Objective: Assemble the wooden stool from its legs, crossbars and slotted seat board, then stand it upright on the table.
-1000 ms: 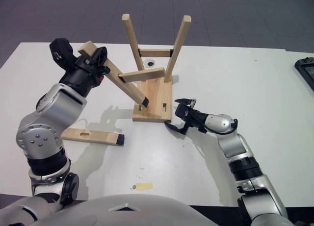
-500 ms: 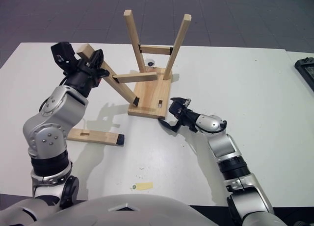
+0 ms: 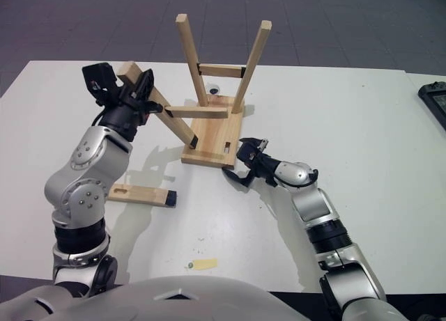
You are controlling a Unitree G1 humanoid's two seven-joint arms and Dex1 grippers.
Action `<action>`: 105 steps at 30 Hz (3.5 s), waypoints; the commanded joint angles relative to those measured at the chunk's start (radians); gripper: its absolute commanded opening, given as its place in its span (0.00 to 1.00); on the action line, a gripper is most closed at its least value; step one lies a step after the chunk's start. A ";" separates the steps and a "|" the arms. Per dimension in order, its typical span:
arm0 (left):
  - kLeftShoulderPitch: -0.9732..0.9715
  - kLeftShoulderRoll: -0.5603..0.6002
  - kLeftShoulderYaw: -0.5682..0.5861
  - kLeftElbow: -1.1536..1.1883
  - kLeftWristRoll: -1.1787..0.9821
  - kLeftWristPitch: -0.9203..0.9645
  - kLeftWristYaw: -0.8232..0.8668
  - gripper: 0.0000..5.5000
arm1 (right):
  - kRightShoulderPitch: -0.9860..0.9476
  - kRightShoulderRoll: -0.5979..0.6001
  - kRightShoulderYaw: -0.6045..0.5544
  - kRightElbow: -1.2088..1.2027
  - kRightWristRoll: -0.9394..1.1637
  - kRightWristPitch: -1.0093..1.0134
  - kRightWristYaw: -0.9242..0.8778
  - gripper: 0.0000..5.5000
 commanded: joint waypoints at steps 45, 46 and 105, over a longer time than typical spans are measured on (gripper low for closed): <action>0.205 -0.120 -0.129 0.234 0.336 0.064 -0.139 0.19 | -0.017 -0.151 -0.398 -0.381 0.484 0.179 0.242 0.98; 0.205 -0.124 -0.125 0.240 0.341 0.059 -0.140 0.19 | -0.044 -0.143 -0.421 -0.375 0.523 0.194 0.233 0.98; 0.552 0.656 0.430 -0.131 0.123 -0.013 -0.736 0.98 | -0.200 0.000 -0.623 -0.312 0.796 0.271 -0.173 0.98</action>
